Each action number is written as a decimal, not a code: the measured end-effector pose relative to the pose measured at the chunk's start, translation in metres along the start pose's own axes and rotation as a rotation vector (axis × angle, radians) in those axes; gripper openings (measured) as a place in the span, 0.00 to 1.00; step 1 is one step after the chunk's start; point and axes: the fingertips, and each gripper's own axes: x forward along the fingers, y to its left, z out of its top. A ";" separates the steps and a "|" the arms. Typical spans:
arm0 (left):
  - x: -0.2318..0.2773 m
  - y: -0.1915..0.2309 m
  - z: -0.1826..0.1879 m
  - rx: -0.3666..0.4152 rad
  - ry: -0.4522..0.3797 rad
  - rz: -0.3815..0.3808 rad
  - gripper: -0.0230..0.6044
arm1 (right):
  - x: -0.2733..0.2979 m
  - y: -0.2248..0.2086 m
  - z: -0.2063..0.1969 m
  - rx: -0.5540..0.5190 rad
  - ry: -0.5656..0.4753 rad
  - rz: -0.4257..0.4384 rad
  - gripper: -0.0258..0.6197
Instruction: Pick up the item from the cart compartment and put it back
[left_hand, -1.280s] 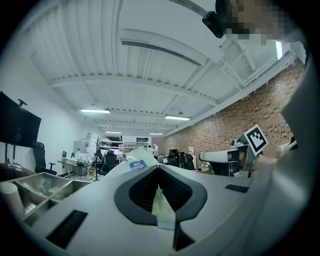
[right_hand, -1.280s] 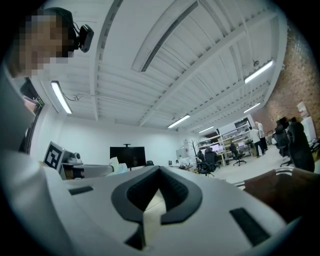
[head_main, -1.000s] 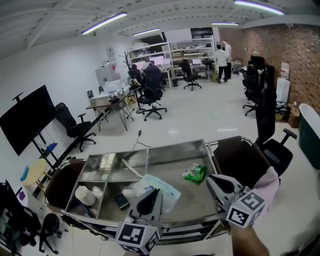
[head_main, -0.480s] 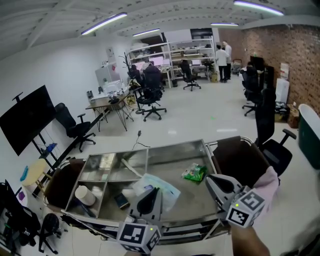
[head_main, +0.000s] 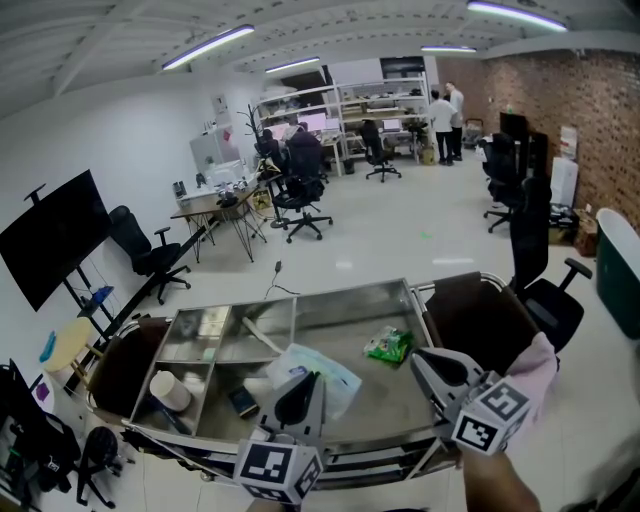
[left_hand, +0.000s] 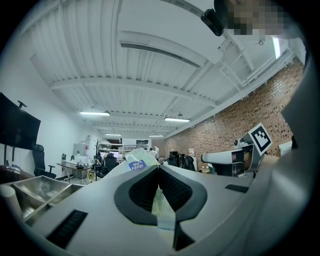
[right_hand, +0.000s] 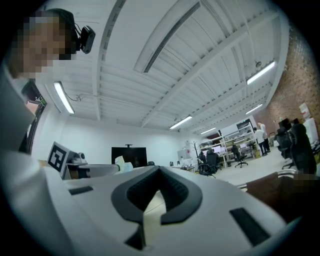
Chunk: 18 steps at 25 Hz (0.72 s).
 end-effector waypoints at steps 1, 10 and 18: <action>0.002 0.001 0.001 0.005 0.000 0.000 0.05 | 0.001 0.000 0.000 0.000 0.000 -0.001 0.06; 0.042 0.011 -0.007 0.044 0.028 0.004 0.05 | 0.000 -0.005 0.001 0.005 -0.006 -0.011 0.06; 0.080 0.019 -0.016 0.074 0.091 0.001 0.05 | 0.000 -0.011 0.002 0.008 -0.011 -0.024 0.06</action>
